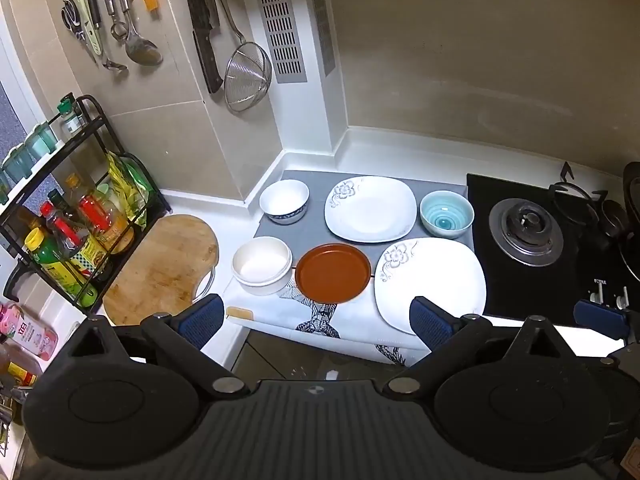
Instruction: Organize plates and bowls
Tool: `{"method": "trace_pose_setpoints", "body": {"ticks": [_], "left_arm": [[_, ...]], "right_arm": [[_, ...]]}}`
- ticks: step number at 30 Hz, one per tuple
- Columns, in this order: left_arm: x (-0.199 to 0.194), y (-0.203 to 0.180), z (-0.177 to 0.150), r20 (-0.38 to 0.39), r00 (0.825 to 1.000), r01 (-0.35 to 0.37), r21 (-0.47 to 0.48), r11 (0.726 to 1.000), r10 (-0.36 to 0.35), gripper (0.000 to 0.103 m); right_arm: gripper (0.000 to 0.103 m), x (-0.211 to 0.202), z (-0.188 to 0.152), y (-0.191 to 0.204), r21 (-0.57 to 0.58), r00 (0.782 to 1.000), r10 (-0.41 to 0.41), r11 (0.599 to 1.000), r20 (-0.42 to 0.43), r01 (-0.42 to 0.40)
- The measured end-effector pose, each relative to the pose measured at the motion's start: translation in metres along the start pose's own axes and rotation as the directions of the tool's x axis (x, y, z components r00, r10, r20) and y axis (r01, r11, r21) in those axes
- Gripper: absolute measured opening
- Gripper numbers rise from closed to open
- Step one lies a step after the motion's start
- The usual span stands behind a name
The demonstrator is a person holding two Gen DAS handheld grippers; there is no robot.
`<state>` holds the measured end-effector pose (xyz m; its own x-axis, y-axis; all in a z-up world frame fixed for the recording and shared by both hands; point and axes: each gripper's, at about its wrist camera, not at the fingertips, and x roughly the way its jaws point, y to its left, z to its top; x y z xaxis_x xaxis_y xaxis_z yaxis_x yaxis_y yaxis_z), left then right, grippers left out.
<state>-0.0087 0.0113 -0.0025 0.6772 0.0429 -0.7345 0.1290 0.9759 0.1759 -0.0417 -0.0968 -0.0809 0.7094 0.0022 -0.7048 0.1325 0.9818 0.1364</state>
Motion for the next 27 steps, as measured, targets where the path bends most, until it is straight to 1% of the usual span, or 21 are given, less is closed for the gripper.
{"method": "trace_pose_setpoints", "body": {"ticks": [5,12,18,27], "left_arm": [[0.002,-0.003,-0.001,-0.013,1.0,-0.004,0.006,1.0,0.004,0.099],[-0.002,-0.004,-0.005,-0.006,1.0,-0.012,0.014,1.0,0.012,0.099],[-0.003,-0.006,0.0,-0.009,1.0,-0.019,0.019,1.0,0.019,0.1],[-0.002,-0.008,-0.006,-0.012,1.0,-0.018,0.019,1.0,0.018,0.1]], "right_arm": [[0.103,0.001,-0.004,0.001,0.008,1.0,0.001,1.0,-0.012,-0.001],[0.103,-0.001,-0.006,0.003,-0.003,1.0,-0.006,1.0,0.004,0.006],[0.103,-0.001,-0.009,-0.001,0.009,1.0,0.009,1.0,-0.006,-0.009],[0.103,-0.004,-0.016,-0.003,0.012,1.0,0.008,1.0,-0.012,-0.008]]}}
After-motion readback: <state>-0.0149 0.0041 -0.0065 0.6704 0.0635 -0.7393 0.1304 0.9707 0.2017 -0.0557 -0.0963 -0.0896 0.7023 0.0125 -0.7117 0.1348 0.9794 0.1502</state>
